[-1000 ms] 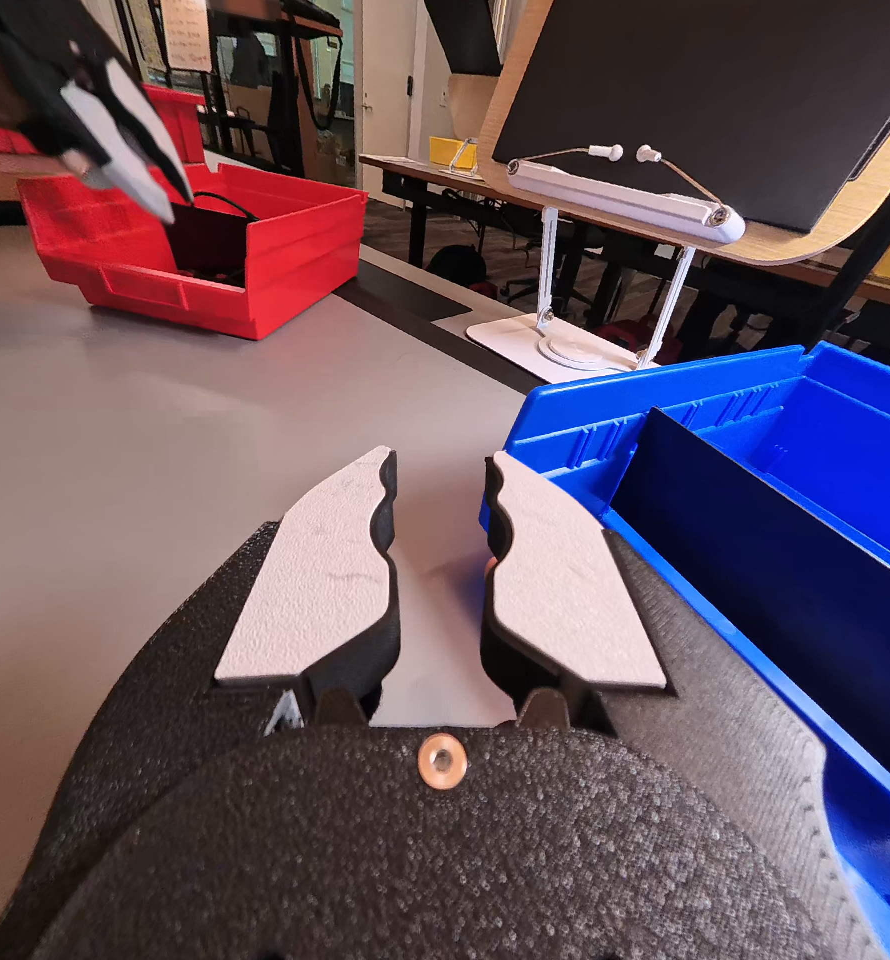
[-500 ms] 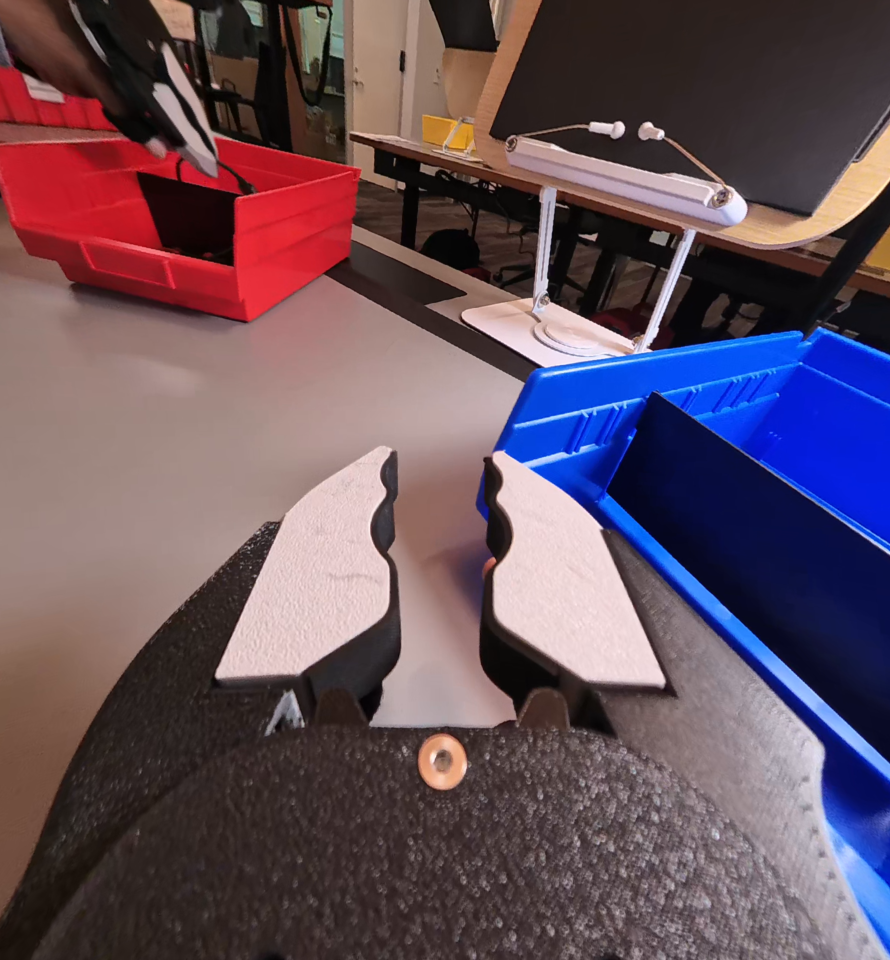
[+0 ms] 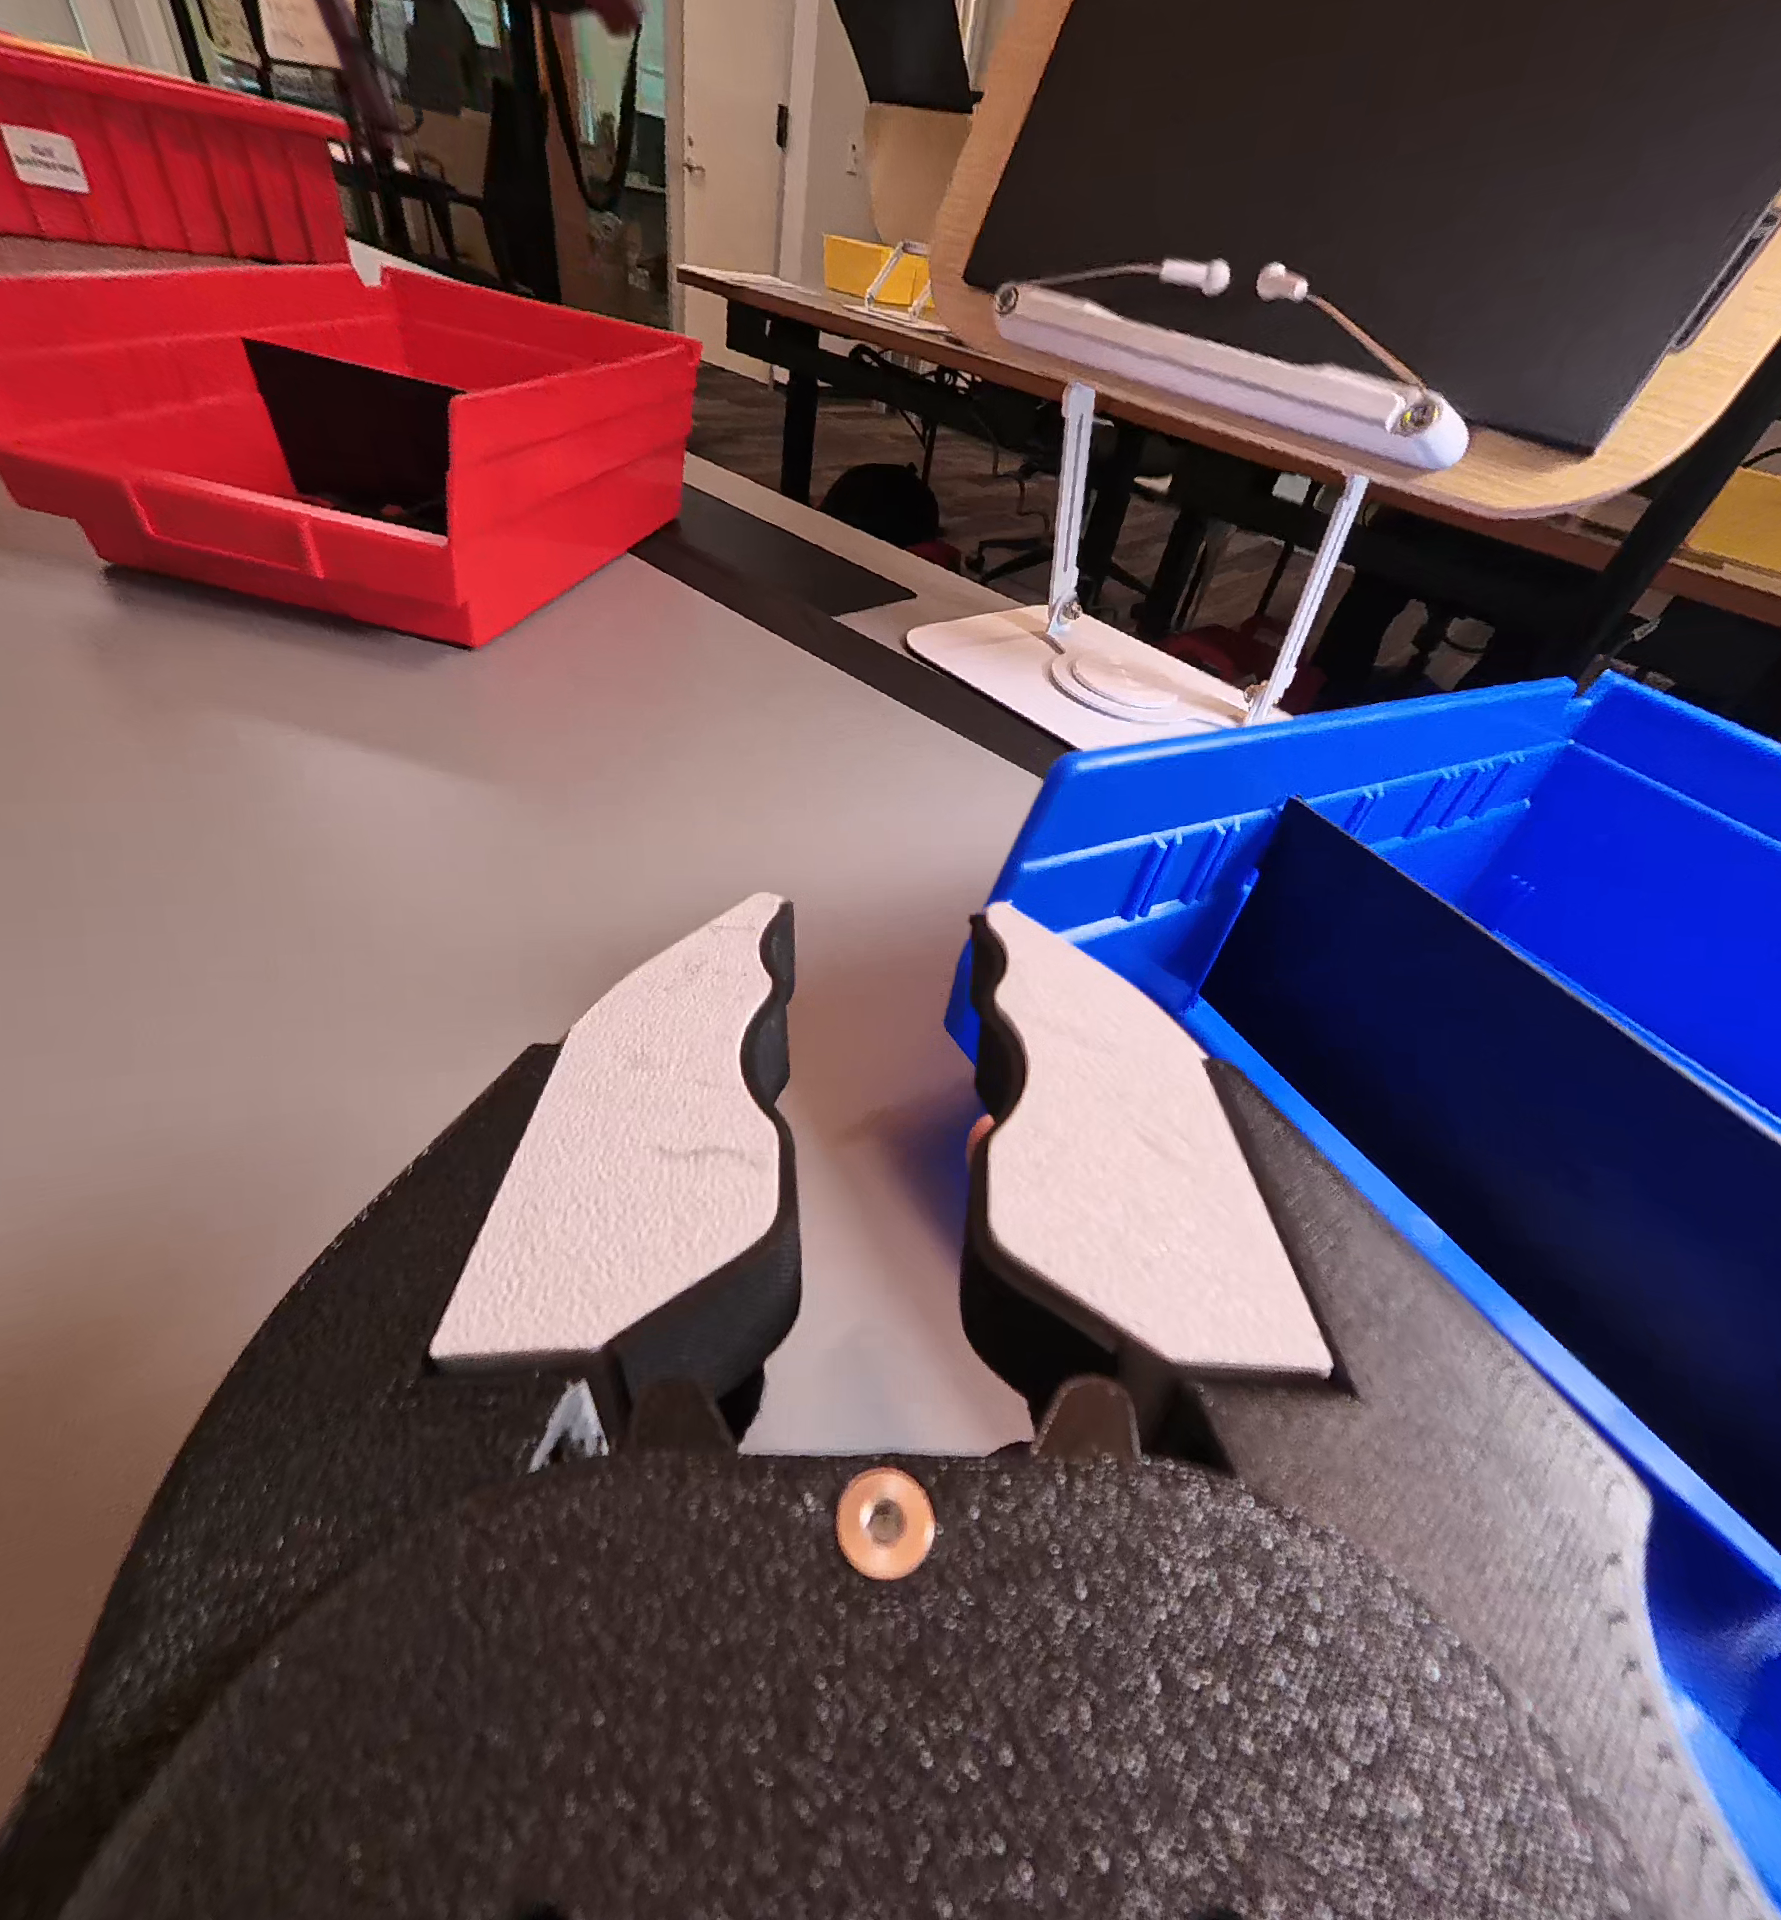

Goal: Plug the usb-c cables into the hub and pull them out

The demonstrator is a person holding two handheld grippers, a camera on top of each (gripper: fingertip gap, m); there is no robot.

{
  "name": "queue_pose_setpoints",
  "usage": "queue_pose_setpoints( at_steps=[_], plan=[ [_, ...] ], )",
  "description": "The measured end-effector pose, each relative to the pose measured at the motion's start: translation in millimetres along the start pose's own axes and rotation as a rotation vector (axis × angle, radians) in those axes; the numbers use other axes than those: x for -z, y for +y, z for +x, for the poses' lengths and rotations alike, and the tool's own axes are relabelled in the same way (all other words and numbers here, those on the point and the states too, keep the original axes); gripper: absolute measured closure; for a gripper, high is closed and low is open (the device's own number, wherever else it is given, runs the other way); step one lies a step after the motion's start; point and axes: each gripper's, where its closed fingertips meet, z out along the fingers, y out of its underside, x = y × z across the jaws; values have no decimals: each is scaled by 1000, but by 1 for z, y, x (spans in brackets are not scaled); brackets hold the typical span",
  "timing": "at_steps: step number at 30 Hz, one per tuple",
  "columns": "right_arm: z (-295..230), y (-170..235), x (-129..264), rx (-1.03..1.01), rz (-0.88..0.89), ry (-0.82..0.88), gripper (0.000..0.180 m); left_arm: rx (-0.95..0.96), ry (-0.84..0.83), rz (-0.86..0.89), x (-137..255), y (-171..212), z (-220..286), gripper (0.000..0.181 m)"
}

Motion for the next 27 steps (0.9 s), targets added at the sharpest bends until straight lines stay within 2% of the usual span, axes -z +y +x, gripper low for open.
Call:
queue_pose_setpoints(
  at_steps=[1,4,8,11,14,16,19,24,27],
  plan=[
    [-1,-5,-1,7,11,-1,148,36,23,64,12,-17,3,176],
    [-6,-36,-7,20,72,-26,147,170,157,287,51,-71,27,176],
    [-10,-120,-14,78,215,-49,139,344,440,612,107,-136,82,177],
    [-8,-191,-6,65,369,-80,131,470,659,838,146,-168,122,176],
    [-18,-234,7,-27,488,-246,126,567,852,1014,176,-185,157,177],
    [-36,-246,23,-63,572,-406,132,597,973,1050,184,-191,181,177],
    [-51,-244,39,-13,645,-493,166,558,1091,1010,184,-191,213,176],
    [-52,-227,43,139,548,-471,169,512,1168,917,174,-182,235,176],
    [-54,-221,44,213,479,-458,169,385,1081,848,167,-174,244,173]
  ],
)
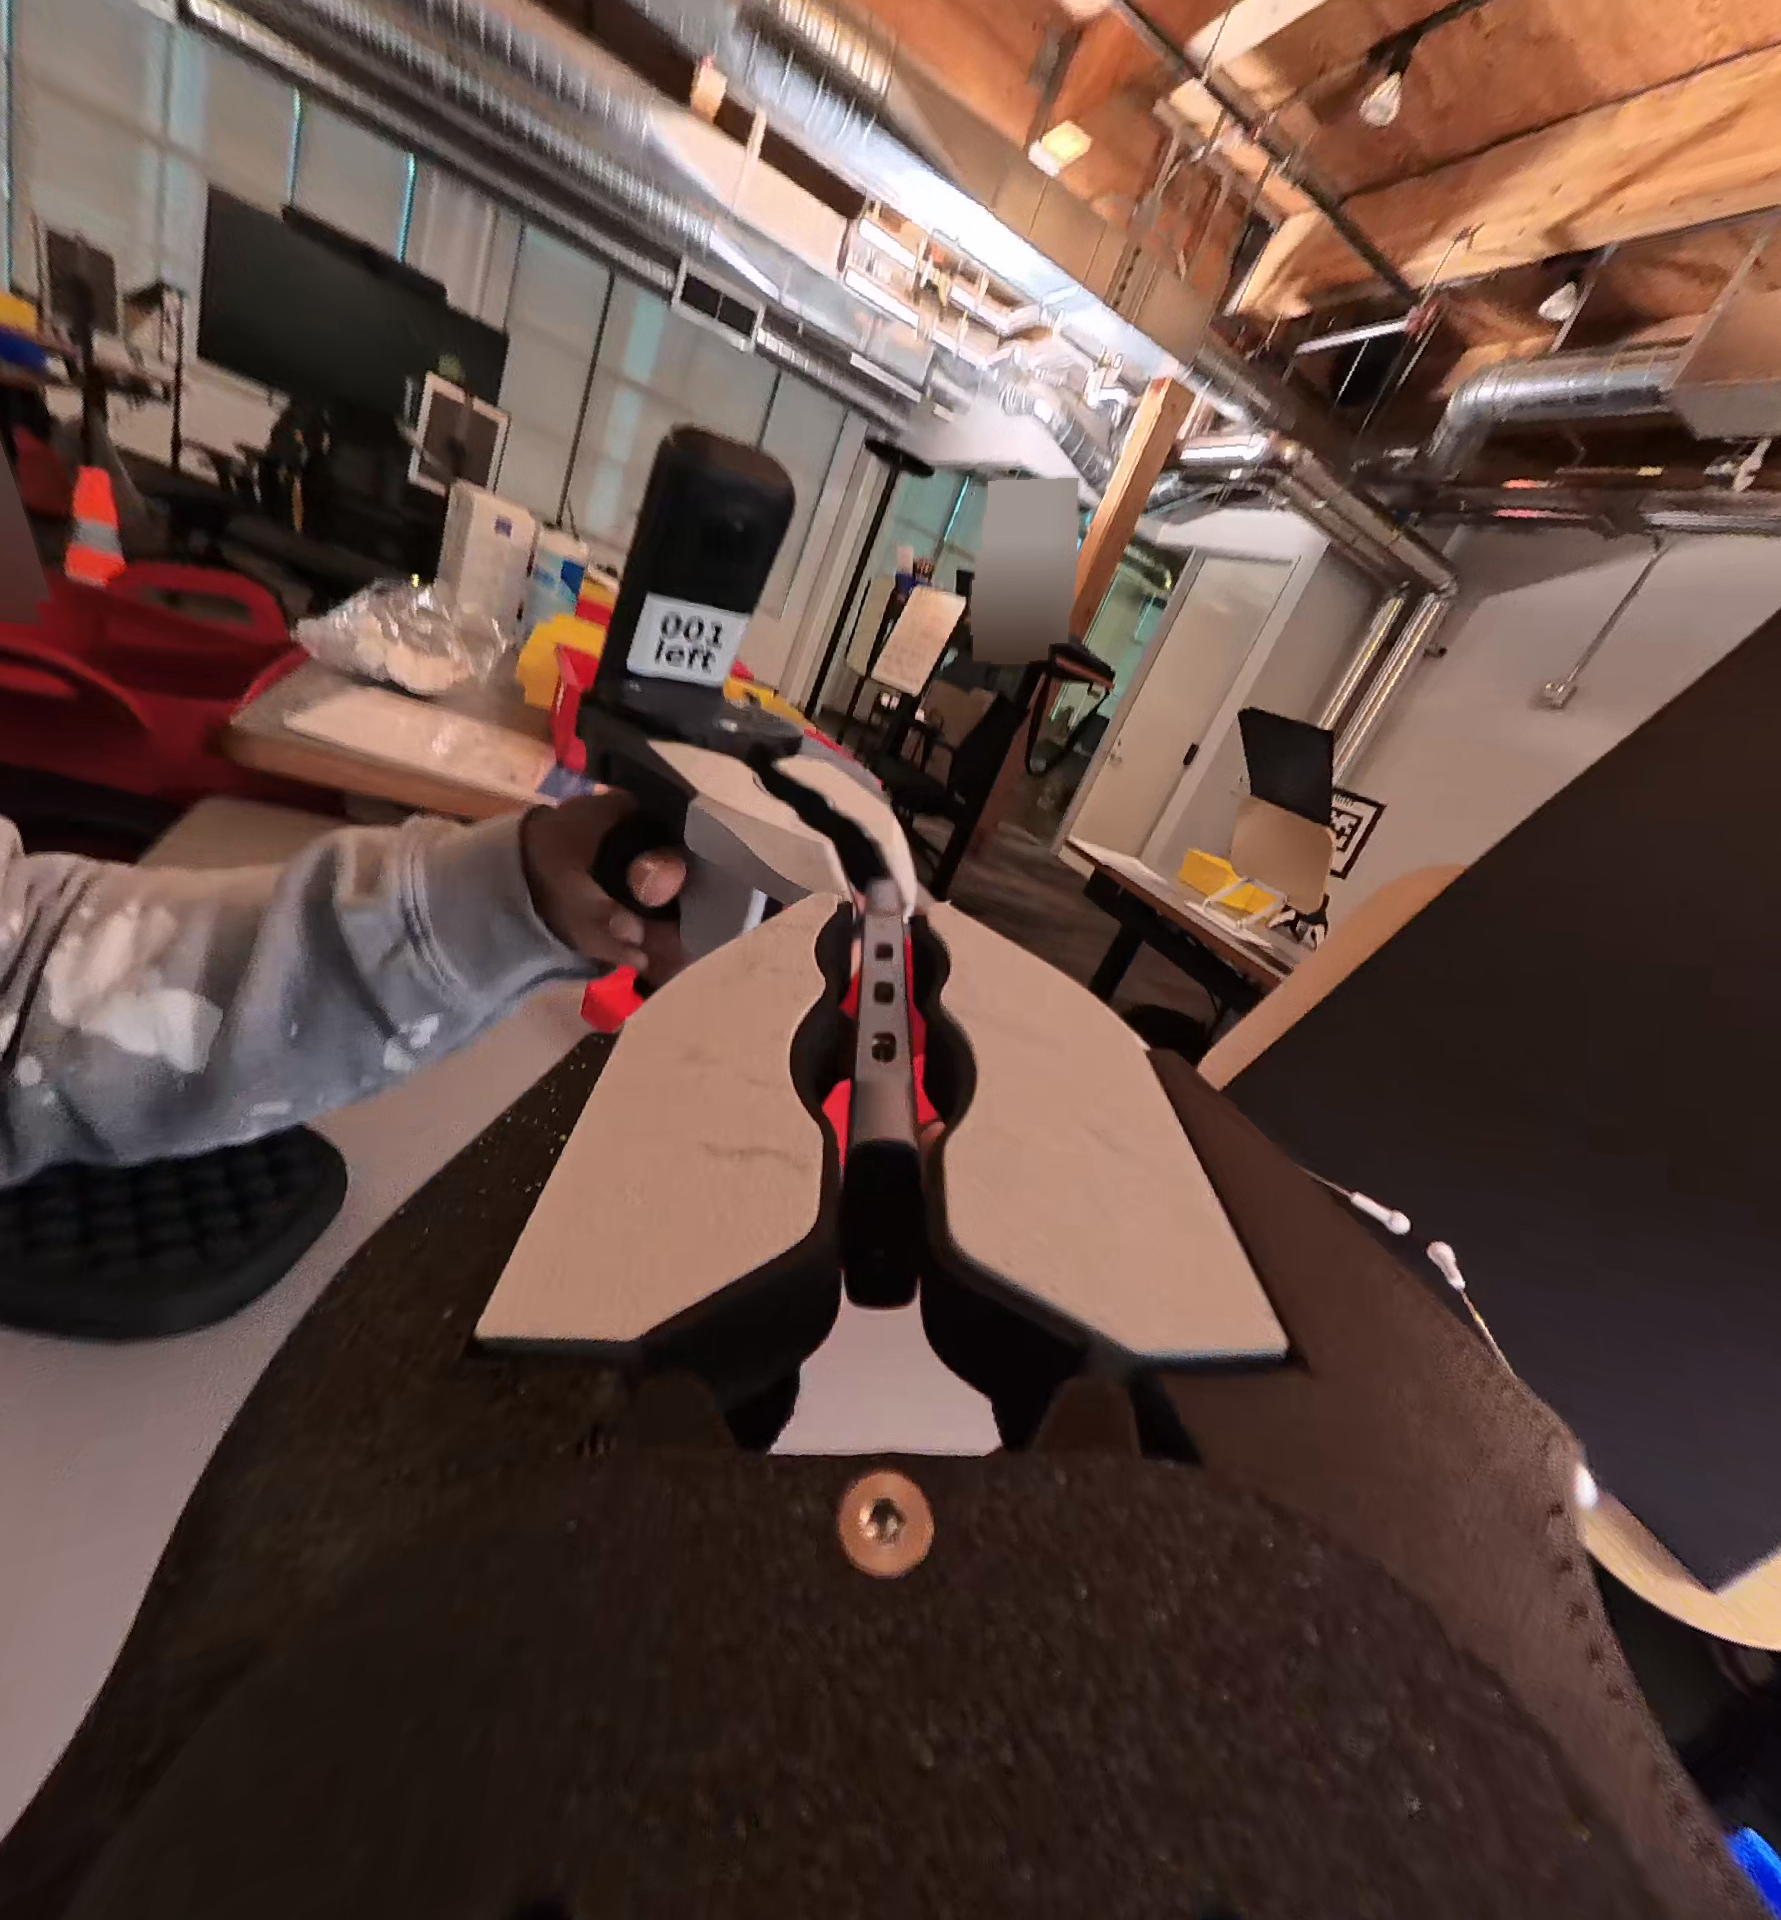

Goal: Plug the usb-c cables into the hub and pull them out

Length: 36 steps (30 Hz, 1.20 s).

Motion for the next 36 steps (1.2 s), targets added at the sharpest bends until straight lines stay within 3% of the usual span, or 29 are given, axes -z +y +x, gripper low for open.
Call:
queue_pose_setpoints(
  at_steps=[4,8,15,16,19,22,25,28,31,36],
  plan=[
    [-11,12,1,50,-140,-51,169,-80,39,-122,2,9,18,156],
    [-20,16,-2,24,-158,-99,170,-124,84,-249,-11,36,31,148],
    [-28,1,-4,-96,-23,-168,170,-86,201,-283,-52,76,53,139],
    [-29,-1,-4,-113,-1,-178,170,-92,215,-273,-57,78,58,140],
    [-27,-4,-4,-140,31,-178,170,-155,206,-253,-64,78,63,170],
    [-22,-7,1,-118,44,-156,169,-172,197,-205,-57,66,59,171],
    [-23,-5,10,-128,2,-204,145,-199,196,-145,-42,50,54,171],
    [-24,6,13,-80,-67,-212,139,-195,187,-94,-29,37,47,171],
    [-33,16,4,-43,-110,-224,144,-207,196,-89,-24,35,48,171],
    [-43,30,-9,36,-165,-215,168,-222,232,-126,-26,42,56,171]
  ],
)
